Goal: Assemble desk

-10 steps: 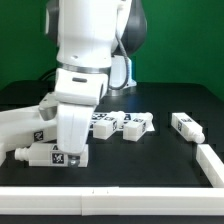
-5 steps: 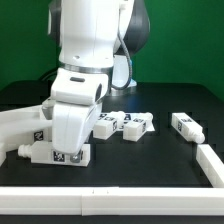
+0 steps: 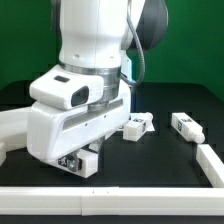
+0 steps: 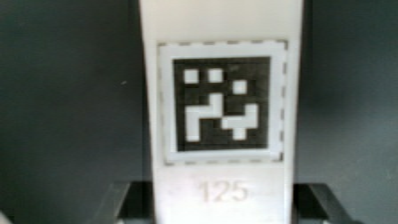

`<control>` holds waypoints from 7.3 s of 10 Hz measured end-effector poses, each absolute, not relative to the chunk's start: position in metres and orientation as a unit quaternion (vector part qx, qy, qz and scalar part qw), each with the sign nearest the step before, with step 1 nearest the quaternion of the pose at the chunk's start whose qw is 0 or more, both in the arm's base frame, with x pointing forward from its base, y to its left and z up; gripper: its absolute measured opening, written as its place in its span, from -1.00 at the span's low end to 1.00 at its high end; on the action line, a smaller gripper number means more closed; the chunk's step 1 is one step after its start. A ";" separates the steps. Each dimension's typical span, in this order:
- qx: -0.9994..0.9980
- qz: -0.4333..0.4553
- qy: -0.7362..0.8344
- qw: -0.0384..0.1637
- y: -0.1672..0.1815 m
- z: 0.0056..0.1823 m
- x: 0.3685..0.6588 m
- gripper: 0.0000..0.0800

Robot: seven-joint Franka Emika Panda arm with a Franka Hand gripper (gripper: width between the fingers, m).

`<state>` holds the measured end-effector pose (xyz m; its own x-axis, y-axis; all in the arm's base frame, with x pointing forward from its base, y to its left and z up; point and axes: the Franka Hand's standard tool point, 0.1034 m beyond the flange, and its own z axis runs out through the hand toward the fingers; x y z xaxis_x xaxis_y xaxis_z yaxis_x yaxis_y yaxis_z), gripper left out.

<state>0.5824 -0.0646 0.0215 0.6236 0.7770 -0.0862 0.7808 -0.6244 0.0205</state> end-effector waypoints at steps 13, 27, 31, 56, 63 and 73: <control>0.998 -0.021 0.053 -0.028 -0.121 0.016 0.581 -0.28; 0.979 -0.035 0.197 -0.036 -0.140 0.054 0.558 0.62; 0.978 -0.030 0.205 -0.026 -0.165 0.063 0.509 0.62; 0.959 -0.020 0.281 -0.004 -0.273 0.021 0.432 0.62; 0.959 -0.031 0.280 -0.022 -0.258 0.007 0.439 0.12; 0.981 -0.046 0.187 -0.033 -0.189 0.079 0.488 -0.86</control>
Offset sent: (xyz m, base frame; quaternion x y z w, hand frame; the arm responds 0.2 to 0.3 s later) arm 0.0156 -0.0611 0.0242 -0.0066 0.0761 0.3829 0.9206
